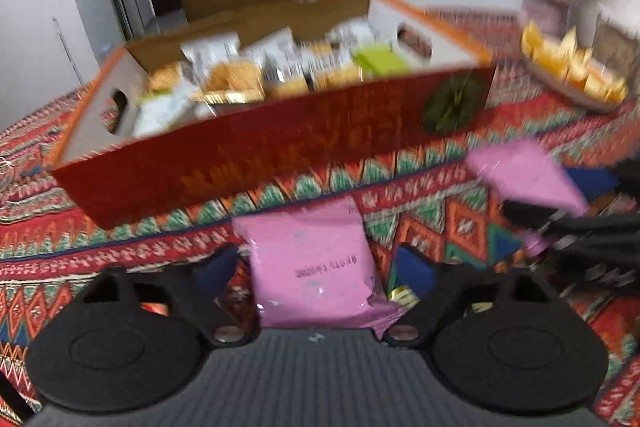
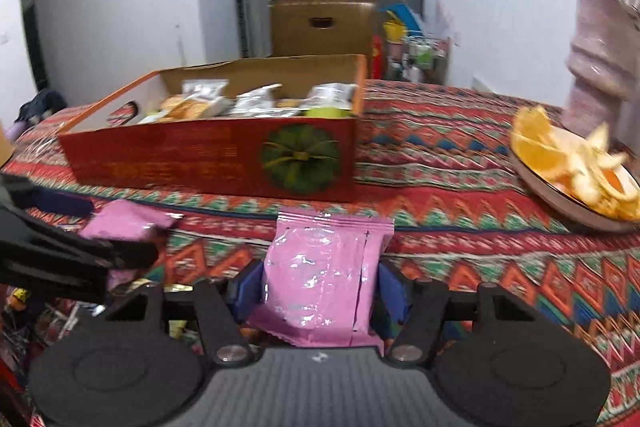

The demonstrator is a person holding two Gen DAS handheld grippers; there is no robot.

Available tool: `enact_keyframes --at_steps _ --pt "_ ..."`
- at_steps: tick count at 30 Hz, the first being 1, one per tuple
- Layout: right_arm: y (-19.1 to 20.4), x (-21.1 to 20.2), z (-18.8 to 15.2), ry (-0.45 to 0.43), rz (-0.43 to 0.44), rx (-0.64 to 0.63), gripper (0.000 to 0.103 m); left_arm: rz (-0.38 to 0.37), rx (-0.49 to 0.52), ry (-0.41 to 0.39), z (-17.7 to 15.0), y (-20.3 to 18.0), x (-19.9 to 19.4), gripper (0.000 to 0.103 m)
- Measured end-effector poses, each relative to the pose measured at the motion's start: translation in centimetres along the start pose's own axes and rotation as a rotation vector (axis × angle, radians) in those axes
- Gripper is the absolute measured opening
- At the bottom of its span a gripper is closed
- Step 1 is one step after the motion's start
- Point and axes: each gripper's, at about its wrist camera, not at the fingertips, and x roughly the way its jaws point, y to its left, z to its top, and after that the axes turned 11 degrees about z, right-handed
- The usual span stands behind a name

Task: Organize snacks
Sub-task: 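Grasp a pink packet with the left gripper while the right grasps another pink packet, then lift both pink packets and carry them over the cardboard box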

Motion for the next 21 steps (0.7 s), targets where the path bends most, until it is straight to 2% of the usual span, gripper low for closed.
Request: enact_keyframes --at_steps 1,2,3,7,12,17,21 --pt "-0.2 -0.2 -0.1 -0.006 -0.002 0.005 0.061 0.004 0.003 -0.011 -0.1 -0.1 0.0 0.078" --pt "-0.2 -0.4 -0.1 -0.013 0.002 0.005 0.061 -0.001 0.013 -0.022 -0.1 -0.2 -0.1 0.065" --pt "-0.2 -0.5 -0.1 -0.025 0.018 0.006 0.061 -0.003 0.013 -0.033 -0.1 -0.2 -0.2 0.062" --pt "0.1 -0.2 -0.3 -0.024 0.054 0.005 0.061 0.018 -0.016 -0.057 -0.3 0.0 -1.3 0.062" --pt "0.8 -0.5 -0.3 -0.043 0.036 -0.025 0.061 0.002 -0.106 -0.157 -1.1 2.2 -7.1 0.062" --pt "2.3 -1.3 -0.6 -0.068 0.043 -0.046 0.061 -0.012 -0.205 -0.211 -5.0 5.6 -13.2 0.062" --pt "5.5 -4.4 -2.1 -0.098 0.049 -0.085 0.061 0.014 -0.25 -0.223 -8.9 7.1 -16.9 0.062"
